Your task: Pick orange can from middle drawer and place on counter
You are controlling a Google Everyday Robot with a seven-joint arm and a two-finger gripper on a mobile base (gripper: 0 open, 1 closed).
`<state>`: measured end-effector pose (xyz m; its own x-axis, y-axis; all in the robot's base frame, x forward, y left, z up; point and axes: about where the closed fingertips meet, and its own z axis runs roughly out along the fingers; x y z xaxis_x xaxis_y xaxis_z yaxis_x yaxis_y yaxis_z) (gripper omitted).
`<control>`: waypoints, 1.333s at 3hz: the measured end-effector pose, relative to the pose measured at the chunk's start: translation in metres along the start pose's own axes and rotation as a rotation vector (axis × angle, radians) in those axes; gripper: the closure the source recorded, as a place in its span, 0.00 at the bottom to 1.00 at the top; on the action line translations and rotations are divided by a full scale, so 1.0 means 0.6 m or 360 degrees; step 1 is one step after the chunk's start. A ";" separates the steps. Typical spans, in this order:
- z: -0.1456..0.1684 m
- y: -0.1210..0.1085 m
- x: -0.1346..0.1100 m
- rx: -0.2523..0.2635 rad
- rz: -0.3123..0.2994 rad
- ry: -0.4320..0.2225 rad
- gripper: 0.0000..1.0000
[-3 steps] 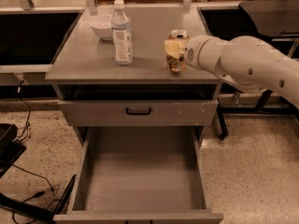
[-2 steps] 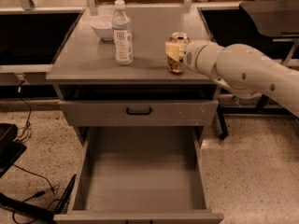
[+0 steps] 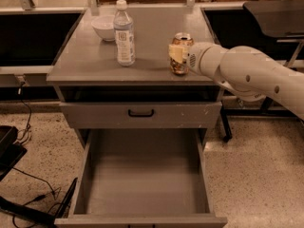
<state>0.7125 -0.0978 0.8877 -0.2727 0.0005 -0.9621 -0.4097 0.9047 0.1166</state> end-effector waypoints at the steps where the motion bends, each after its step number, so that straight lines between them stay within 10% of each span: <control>1: 0.000 0.000 0.000 0.0000 0.0000 0.0000 0.36; 3: 0.000 0.000 0.000 0.0000 0.0000 0.0000 0.00; 4: 0.000 0.011 -0.014 -0.0074 -0.0010 -0.0015 0.00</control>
Offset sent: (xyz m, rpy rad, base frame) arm 0.0000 0.0000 0.0000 0.0000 0.0000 0.0000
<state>0.7119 -0.0919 0.8967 -0.2621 -0.0012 -0.9650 -0.4517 0.8839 0.1216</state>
